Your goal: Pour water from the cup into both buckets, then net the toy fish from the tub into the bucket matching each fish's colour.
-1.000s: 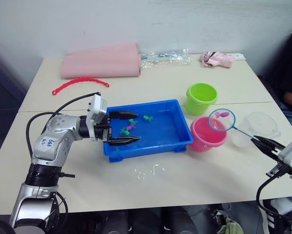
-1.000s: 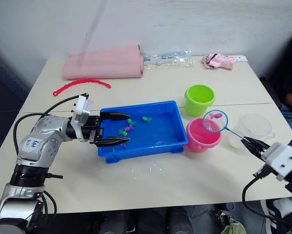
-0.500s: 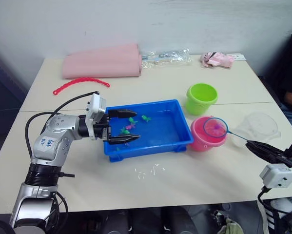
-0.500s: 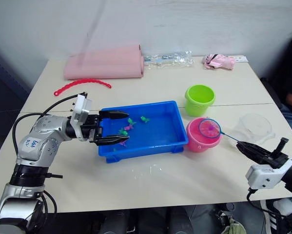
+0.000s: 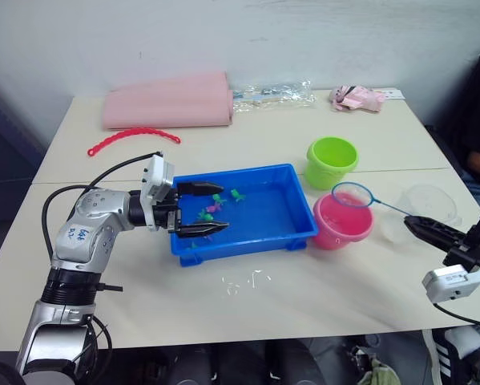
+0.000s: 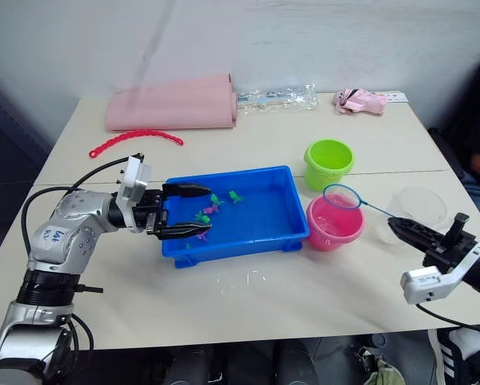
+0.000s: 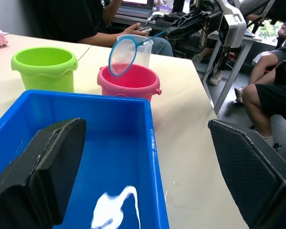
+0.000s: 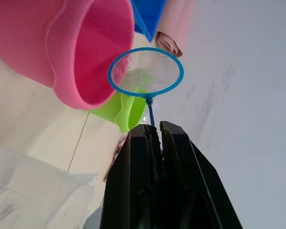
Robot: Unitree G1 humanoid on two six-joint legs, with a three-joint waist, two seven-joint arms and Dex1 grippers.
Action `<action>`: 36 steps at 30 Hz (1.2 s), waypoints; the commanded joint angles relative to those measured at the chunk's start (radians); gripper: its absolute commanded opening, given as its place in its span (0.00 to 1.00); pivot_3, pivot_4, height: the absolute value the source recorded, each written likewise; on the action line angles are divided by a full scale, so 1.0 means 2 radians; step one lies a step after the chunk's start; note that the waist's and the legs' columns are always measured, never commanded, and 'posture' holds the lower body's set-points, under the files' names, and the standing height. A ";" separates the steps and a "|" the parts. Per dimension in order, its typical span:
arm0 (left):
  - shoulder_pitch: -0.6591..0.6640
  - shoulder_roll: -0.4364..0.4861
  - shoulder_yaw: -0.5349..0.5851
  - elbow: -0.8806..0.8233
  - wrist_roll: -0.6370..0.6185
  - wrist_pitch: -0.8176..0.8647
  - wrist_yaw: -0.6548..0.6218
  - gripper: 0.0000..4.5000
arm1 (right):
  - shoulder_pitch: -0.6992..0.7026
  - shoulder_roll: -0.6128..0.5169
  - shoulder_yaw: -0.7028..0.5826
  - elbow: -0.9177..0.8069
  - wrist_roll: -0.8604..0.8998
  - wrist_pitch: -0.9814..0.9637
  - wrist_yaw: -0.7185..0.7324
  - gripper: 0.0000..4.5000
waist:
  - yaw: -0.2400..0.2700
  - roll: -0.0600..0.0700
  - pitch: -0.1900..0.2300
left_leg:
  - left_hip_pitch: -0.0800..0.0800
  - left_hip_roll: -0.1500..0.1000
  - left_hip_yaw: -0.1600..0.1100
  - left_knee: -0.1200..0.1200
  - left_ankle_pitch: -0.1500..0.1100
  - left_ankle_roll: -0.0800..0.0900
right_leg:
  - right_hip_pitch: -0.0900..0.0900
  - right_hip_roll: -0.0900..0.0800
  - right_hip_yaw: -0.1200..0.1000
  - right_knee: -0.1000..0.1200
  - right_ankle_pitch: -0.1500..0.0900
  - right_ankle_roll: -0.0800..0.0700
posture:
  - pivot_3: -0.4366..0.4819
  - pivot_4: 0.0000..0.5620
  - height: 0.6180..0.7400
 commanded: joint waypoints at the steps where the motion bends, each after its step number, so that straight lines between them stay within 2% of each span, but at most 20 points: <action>1: -0.009 -0.001 0.006 -0.002 -0.001 -0.009 -0.003 0.99 | 0.028 -0.010 0.023 -0.022 0.117 0.034 0.021 0.00 | 0.000 0.000 0.000 | 0.000 0.000 0.000 0.000 0.000 0.000 | 0.000 0.000 0.000 0.000 0.000 0.000 | 0.48 0.27 1.00; 3: -0.004 0.002 0.014 -0.002 -0.006 -0.007 -0.002 0.99 | 0.043 -0.010 0.066 -0.054 0.267 0.100 0.071 0.00 | 0.000 0.000 0.000 | 0.000 0.000 0.000 0.000 0.000 0.000 | 0.000 0.000 0.000 0.000 0.000 0.000 | 0.48 0.27 1.00; 6: 0.007 0.006 0.031 -0.005 -0.015 -0.005 0.002 0.99 | 0.051 -0.017 0.102 -0.101 0.408 0.177 0.127 0.00 | -0.002 0.000 0.000 | 0.000 0.000 0.000 0.000 0.000 0.000 | 0.000 0.000 0.000 0.000 0.000 0.000 | 0.48 0.27 1.00; 9: 0.037 0.006 0.075 -0.006 -0.017 -0.052 0.008 0.99 | 0.030 -0.027 0.155 -0.188 0.598 0.314 0.195 0.00 | -0.008 0.000 0.000 | 0.001 0.000 0.000 0.000 0.000 0.000 | 0.001 0.000 0.000 0.001 0.000 0.000 | 0.48 0.27 1.00; 11: 0.066 0.022 0.106 -0.007 -0.018 -0.056 0.014 0.99 | -0.013 -0.047 0.197 -0.226 0.658 0.421 0.228 0.00 | -0.013 0.000 0.000 | 0.002 0.001 -0.001 0.000 0.000 0.001 | 0.002 0.000 0.001 0.001 0.000 0.000 | 0.48 0.27 1.00; 14: 0.103 0.050 0.136 -0.011 -0.019 -0.055 0.008 0.99 | -0.102 -0.044 0.255 -0.239 0.679 0.553 0.238 0.00 | -0.014 -0.001 0.000 | 0.002 0.002 -0.001 0.000 0.000 0.001 | 0.001 -0.001 0.003 0.001 0.000 -0.001 | 0.48 0.27 1.00; 19: 0.150 0.094 0.165 -0.017 -0.018 -0.051 -0.001 0.99 | -0.215 -0.019 0.337 -0.220 0.664 0.674 0.285 0.00 | -0.005 -0.002 0.001 | 0.000 0.002 -0.002 0.000 -0.001 0.000 | 0.000 -0.001 0.002 0.001 -0.001 -0.002 | 0.48 0.27 1.00; 25: 0.187 0.137 0.191 -0.009 -0.017 -0.048 -0.020 0.99 | -0.327 0.013 0.460 -0.131 0.515 0.655 0.386 0.00 | -0.006 -0.002 0.001 | -0.002 0.001 -0.001 0.000 -0.002 0.002 | -0.001 -0.002 -0.001 0.000 -0.001 -0.002 | 0.48 0.27 1.00; 32: 0.186 0.149 0.192 -0.005 -0.014 -0.049 -0.015 0.99 | -0.395 0.102 0.500 -0.081 0.475 0.689 0.422 0.00 | -0.012 -0.002 0.001 | -0.002 0.001 -0.001 0.000 -0.002 0.002 | -0.002 -0.002 -0.004 0.001 -0.001 -0.002 | 0.48 0.27 1.00; 36: 0.189 0.148 0.194 -0.015 -0.015 -0.046 -0.010 0.99 | -0.410 0.130 0.507 -0.060 0.454 0.701 0.436 0.00 | -0.013 -0.002 0.001 | -0.002 0.001 -0.001 0.000 -0.002 0.002 | -0.002 -0.002 -0.004 0.001 -0.001 -0.002 | 0.48 0.27 1.00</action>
